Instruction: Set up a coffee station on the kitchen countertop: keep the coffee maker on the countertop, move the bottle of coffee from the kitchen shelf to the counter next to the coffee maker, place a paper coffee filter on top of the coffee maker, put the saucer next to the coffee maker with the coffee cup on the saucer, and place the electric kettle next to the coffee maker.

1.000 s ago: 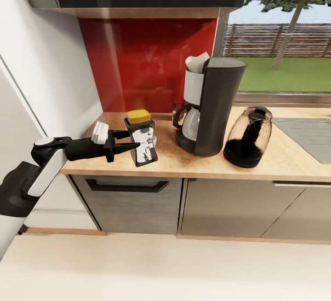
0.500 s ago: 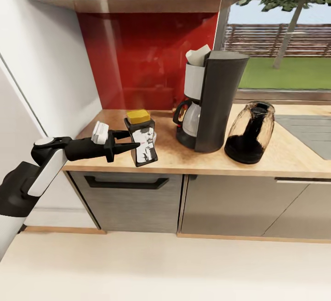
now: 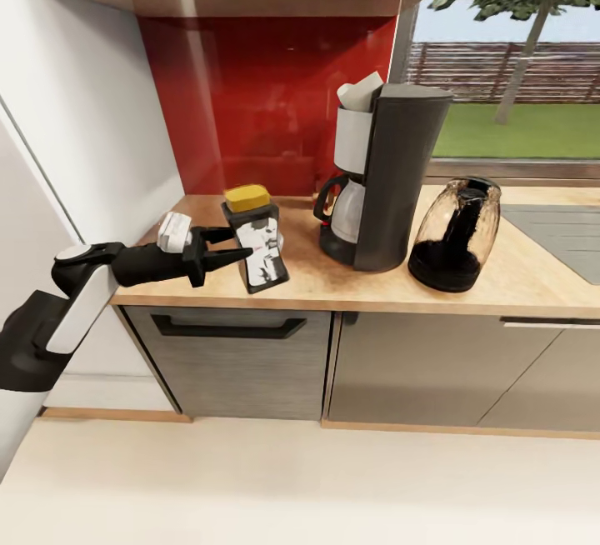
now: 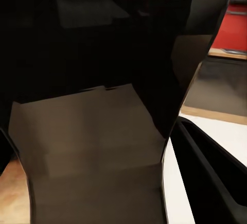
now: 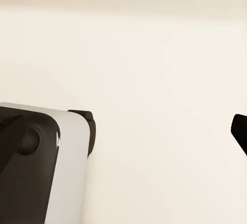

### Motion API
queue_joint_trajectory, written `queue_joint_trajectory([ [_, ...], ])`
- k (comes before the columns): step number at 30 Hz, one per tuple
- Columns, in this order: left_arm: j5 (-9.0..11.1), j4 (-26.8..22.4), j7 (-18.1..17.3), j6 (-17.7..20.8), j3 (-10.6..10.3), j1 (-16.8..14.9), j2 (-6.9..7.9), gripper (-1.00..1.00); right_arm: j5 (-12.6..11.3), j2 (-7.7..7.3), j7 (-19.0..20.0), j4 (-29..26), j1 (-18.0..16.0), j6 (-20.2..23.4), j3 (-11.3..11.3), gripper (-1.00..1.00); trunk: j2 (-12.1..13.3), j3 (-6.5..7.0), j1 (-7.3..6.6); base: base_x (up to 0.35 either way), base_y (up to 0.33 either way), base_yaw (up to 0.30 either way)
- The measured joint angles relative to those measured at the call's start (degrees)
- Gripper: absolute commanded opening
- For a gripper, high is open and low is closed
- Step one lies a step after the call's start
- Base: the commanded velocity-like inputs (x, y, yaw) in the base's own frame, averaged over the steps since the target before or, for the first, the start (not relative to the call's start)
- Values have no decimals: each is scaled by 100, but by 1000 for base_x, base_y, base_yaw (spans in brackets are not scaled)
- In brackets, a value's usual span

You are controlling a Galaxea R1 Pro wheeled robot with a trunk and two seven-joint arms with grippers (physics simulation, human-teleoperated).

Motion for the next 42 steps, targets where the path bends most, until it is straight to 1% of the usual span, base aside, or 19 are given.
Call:
queue_joint_trajectory([
  [2,-6,0,1,-3,65,0,0,-100,0,0,0,0,0,0,0,100,0,0,0,0,0,0],
  [14,-9,0,0,-1,65,0,0,-100,0,0,0,0,0,0,0,100,0,0,0,0,0,0],
  [15,-10,0,-5,0,42,0,2,-100,4,0,0,0,-1,0,3,100,0,0,0,0,0,0],
  [22,2,-159,-54,289,267,0,-225,-100,17,0,1,0,-11,1,11,100,0,0,0,0,0,0],
  [23,21,-168,-60,464,793,0,-591,-100,18,0,1,0,-11,1,12,100,0,0,0,0,0,0],
  [24,-13,-168,-57,475,1497,0,-612,-100,18,0,1,2,-11,1,12,100,0,-1,0,0,0,0],
  [25,40,-171,-47,447,1897,-5,-618,-100,18,0,1,1,-11,1,12,100,0,0,0,0,0,0],
  [27,-33,-171,-54,469,1756,-1,-628,-100,18,0,1,2,-11,1,12,100,0,-1,0,0,0,0],
  [28,8,-173,-57,476,1761,-2,-629,-100,18,0,1,1,-11,1,12,100,0,0,0,0,0,0],
  [42,2,-183,-55,477,1773,-2,-635,-100,18,0,2,0,-12,1,12,100,0,0,0,2,0,0],
])
